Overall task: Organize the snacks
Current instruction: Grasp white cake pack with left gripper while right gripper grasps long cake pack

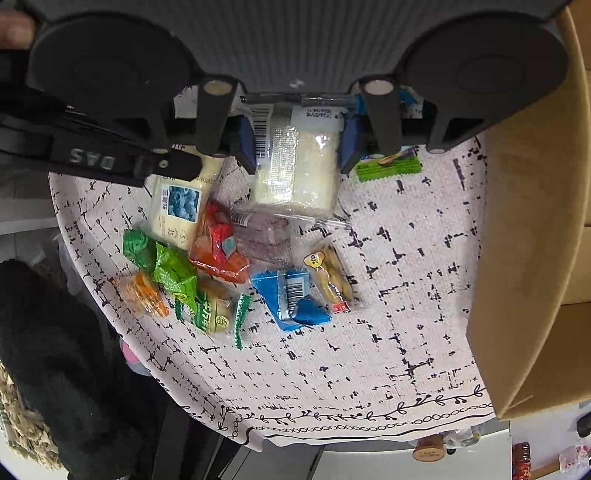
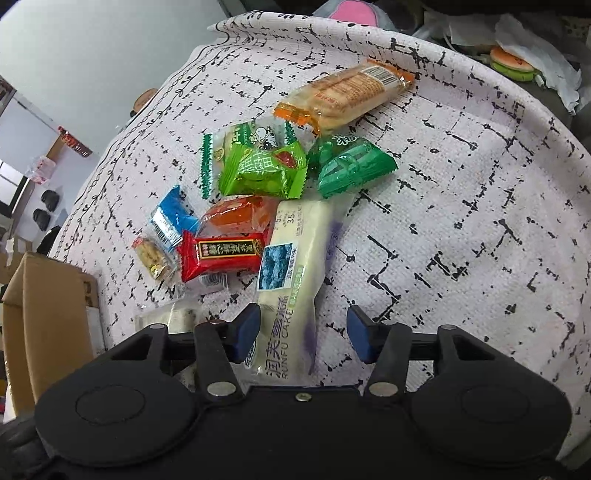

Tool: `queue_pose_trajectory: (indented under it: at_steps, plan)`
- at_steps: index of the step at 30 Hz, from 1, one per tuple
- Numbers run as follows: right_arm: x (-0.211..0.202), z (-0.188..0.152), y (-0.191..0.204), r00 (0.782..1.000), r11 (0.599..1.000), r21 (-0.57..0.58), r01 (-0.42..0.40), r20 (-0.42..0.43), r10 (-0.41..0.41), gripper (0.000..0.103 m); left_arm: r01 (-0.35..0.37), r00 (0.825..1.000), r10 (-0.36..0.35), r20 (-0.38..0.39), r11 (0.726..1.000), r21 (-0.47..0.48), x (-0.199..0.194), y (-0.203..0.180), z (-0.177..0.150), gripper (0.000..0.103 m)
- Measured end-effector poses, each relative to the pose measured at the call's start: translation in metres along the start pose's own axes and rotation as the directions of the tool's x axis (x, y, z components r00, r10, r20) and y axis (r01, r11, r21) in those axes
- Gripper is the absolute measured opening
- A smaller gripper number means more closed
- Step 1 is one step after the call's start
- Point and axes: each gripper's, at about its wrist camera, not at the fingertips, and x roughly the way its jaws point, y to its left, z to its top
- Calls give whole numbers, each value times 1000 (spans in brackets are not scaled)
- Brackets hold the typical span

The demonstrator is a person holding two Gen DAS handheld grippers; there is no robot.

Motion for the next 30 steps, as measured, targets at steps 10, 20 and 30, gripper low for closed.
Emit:
queue_pose_trajectory:
  at_steps: [10,20,30]
  plan:
    - [4,-5,7,999,997,-63,36,40,-33,29,-24,1000,25,13,999,-29,-1,8,-2,45]
    - [-36,-16,-4,993,999,-48,1,115,4,24,-33,999,34,27,999,-8,-18,-8,-8,45]
    - [-71,-17,0,975,995,-48,-87,200,95,23,-48,995,47,87,999,18,-56,-21,-5,45]
